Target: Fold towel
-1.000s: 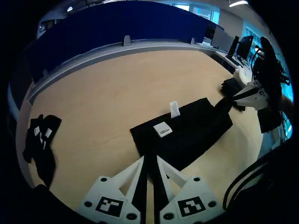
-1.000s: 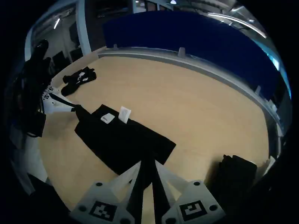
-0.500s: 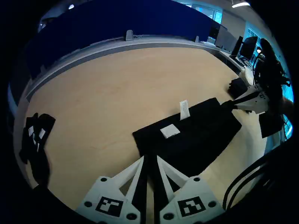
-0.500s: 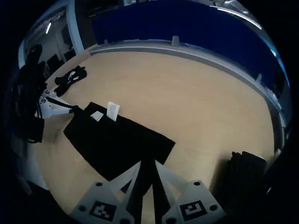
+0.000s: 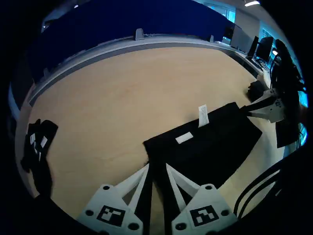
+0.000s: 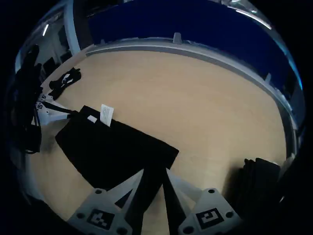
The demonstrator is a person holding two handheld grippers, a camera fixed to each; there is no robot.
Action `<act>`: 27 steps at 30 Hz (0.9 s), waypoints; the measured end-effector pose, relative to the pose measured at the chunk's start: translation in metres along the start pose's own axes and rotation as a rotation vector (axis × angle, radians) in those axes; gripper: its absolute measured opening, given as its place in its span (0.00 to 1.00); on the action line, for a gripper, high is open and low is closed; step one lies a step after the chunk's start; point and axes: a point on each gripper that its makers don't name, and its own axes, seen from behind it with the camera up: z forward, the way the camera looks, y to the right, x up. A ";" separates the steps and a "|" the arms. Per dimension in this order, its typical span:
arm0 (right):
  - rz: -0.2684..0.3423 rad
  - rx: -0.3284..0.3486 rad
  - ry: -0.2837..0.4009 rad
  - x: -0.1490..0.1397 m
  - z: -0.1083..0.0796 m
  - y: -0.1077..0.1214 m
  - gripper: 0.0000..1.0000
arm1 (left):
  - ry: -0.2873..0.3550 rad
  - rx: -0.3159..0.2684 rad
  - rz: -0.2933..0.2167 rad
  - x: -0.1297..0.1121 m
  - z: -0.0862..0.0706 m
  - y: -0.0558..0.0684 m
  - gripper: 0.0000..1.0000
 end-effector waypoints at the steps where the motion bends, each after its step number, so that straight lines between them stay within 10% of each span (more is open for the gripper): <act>1: -0.001 -0.010 0.001 0.001 0.001 0.002 0.28 | 0.000 0.003 0.001 0.001 0.000 -0.001 0.19; 18: 0.029 -0.098 0.060 0.017 0.003 0.023 0.87 | 0.020 0.025 0.000 0.009 -0.011 -0.014 0.84; 27: 0.034 -0.093 0.067 0.015 -0.008 0.023 0.89 | 0.025 0.021 -0.007 0.012 -0.014 -0.012 0.85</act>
